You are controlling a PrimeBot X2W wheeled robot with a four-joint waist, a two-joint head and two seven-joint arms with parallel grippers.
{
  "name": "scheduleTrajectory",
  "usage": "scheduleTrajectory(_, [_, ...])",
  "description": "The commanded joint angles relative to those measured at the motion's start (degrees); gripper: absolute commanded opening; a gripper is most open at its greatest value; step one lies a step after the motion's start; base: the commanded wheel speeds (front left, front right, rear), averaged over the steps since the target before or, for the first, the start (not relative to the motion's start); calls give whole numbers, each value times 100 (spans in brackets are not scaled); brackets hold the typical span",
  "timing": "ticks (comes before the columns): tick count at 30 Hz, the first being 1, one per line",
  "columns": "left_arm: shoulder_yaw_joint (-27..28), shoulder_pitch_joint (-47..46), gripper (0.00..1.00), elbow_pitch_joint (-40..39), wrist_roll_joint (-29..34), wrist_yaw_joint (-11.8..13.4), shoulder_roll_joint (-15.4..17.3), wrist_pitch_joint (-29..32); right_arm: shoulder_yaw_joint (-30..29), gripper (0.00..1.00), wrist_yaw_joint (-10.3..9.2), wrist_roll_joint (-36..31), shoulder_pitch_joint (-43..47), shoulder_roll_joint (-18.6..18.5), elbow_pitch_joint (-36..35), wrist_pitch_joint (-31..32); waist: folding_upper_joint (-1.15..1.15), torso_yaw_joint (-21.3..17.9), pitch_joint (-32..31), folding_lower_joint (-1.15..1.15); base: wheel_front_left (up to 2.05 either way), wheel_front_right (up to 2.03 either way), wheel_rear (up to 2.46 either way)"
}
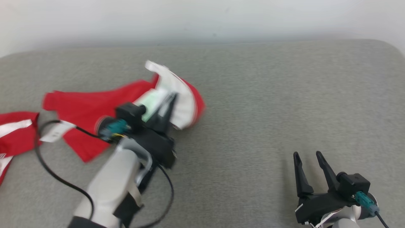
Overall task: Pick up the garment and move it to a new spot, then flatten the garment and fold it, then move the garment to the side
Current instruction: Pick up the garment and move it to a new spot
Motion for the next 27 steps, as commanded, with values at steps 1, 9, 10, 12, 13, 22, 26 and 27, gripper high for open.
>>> scheduleTrajectory(1, [-149, 99, 0, -79, -96, -6, -1, -27, -1, 100, 0, -20, 88, 6, 11, -3, 0, -308, -137, 0, 0, 0, 0])
scheduleTrajectory(9, [-1488, 413, 0, -1094, -1039, 266, -3, -26, 101, 100, 0, -17, 113, 33, 29, -3, 0, -944, -229, 0, 0, 0, 0])
scheduleTrajectory(10, [-1568, 420, 0, -1208, -1074, 301, 4, -26, 106, 100, 0, -5, 110, 32, 28, -3, 0, -999, -224, 0, 0, 0, 0])
scheduleTrajectory(12, [-1618, 434, 0, -1380, -1109, 372, 2, -26, 111, 100, 0, 12, 101, 34, 38, -3, 0, -1105, -218, 0, 0, 0, 0])
scheduleTrajectory(13, [-1636, 446, 0, -1402, -1056, 424, 6, -26, 112, 100, 0, 20, 93, 38, 36, -3, 0, -1153, -211, 0, 0, 0, 0])
scheduleTrajectory(22, [-1384, 777, 100, -790, -628, 676, 4, -25, 24, 100, 0, 23, 92, 17, -9, -3, 0, -1110, -181, 0, 0, 0, 0])
scheduleTrajectory(26, [-1029, 1054, 100, -627, -303, 778, 1, -26, 58, 100, 0, 8, 78, 15, -51, -3, 0, -954, -252, 0, 0, 0, 0])
scheduleTrajectory(27, [-914, 1152, 100, -623, -198, 803, -3, -26, 58, 100, 0, 10, 71, 12, -65, -3, 0, -901, -271, 0, 0, 0, 0])
